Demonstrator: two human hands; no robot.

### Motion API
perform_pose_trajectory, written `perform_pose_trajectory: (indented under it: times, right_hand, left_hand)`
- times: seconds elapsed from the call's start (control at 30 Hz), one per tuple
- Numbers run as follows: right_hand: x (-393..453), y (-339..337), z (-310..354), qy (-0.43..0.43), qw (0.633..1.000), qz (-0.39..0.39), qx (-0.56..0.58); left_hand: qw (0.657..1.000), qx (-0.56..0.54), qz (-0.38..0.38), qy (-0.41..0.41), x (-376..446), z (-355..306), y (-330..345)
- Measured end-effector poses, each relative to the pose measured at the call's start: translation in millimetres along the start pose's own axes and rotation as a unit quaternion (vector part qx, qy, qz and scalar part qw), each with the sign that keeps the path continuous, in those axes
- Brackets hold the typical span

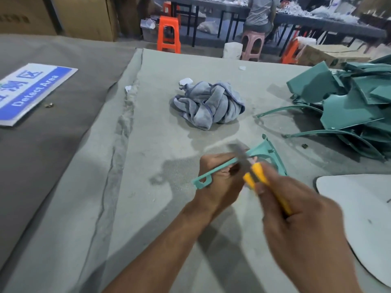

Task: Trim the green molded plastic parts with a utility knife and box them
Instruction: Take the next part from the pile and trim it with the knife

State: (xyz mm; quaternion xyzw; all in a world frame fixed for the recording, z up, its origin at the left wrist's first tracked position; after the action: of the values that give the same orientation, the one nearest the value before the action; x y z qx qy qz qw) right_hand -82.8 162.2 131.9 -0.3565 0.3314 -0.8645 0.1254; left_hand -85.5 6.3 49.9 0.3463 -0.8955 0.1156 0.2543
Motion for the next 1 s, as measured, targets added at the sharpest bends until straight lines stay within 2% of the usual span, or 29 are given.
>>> perform_pose_trajectory:
  times: [0.03, 0.07, 0.1, 0.13, 0.17, 0.23, 0.27, 0.3, 0.37, 0.43, 0.5, 0.6, 0.63, 0.7, 0.77, 0.83, 1.0]
  right_hand:
    - [6, -3, -13, 0.022, 0.999, -0.018, -0.027]
    - [8, -7, -19, 0.027, 0.998, -0.032, -0.046]
    - [9, -11, -18, 0.018, 0.998, -0.037, -0.038]
    - [7, -8, -11, 0.006, 1.000, -0.022, -0.007]
    - [2, -1, 0, -0.019, 0.999, 0.004, 0.027]
    - [-4, 9, 8, -0.046, 0.996, 0.038, 0.065]
    - [0, 9, 1, -0.037, 0.996, 0.044, 0.068]
    - [6, 8, -10, -0.012, 0.997, 0.039, 0.066]
    - [21, 4, -44, 0.090, 0.994, 0.022, 0.055]
    - [28, 1, -71, 0.163, 0.985, 0.022, 0.059]
    - [29, -5, -63, 0.134, 0.987, 0.021, 0.086]
    - [25, -1, -34, 0.051, 0.991, 0.077, 0.101]
    - [27, 2, -39, 0.063, 0.989, 0.088, 0.103]
    - [41, 7, -66, 0.142, 0.979, 0.081, 0.124]
    - [54, 6, -90, 0.190, 0.975, 0.076, 0.086]
    - [61, 1, -93, 0.181, 0.980, 0.070, 0.047]
    - [59, 5, -82, 0.155, 0.976, 0.105, 0.116]
  left_hand:
    - [0.998, -0.016, -0.039, 0.052, 7, -11, -4]
    - [0.995, -0.034, -0.032, 0.086, 5, -10, -3]
    - [0.996, -0.041, -0.027, 0.074, 6, -10, -2]
    - [0.999, -0.020, -0.015, 0.041, 4, 3, -3]
    - [1.000, 0.010, 0.008, -0.027, -3, 17, -2]
    - [0.984, 0.037, 0.004, -0.175, -23, 54, -5]
    - [0.989, 0.007, -0.031, -0.145, -18, 47, -9]
    - [0.997, -0.009, -0.059, -0.047, -7, 28, -11]
    - [0.995, -0.042, -0.061, 0.062, 4, 4, -6]
    - [0.993, -0.082, -0.054, 0.057, 7, 1, -1]
    - [0.993, -0.092, -0.050, 0.059, 3, 5, 0]
    - [0.991, -0.036, -0.055, 0.112, 7, -2, -4]
    - [0.991, -0.033, -0.058, 0.114, 8, -2, -4]
    - [0.992, -0.072, -0.052, 0.089, 8, 2, -3]
    - [0.991, -0.096, -0.050, 0.076, 5, 5, -1]
    - [0.990, -0.104, -0.051, 0.076, 4, 4, -1]
    - [0.991, -0.098, -0.042, 0.079, 6, 3, -1]
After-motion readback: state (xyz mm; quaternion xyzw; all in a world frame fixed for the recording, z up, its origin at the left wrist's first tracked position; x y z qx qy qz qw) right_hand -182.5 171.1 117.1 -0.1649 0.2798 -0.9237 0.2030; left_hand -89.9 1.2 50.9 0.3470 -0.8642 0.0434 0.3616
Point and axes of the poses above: each hand's wrist, its own x-axis towards the middle knuckle, its own y-axis out of the palm, z = x × y, the point moved 8 cm from there along x, towards the middle knuckle, and after that the axes turned 7 degrees about y, right-handed, at the moved point
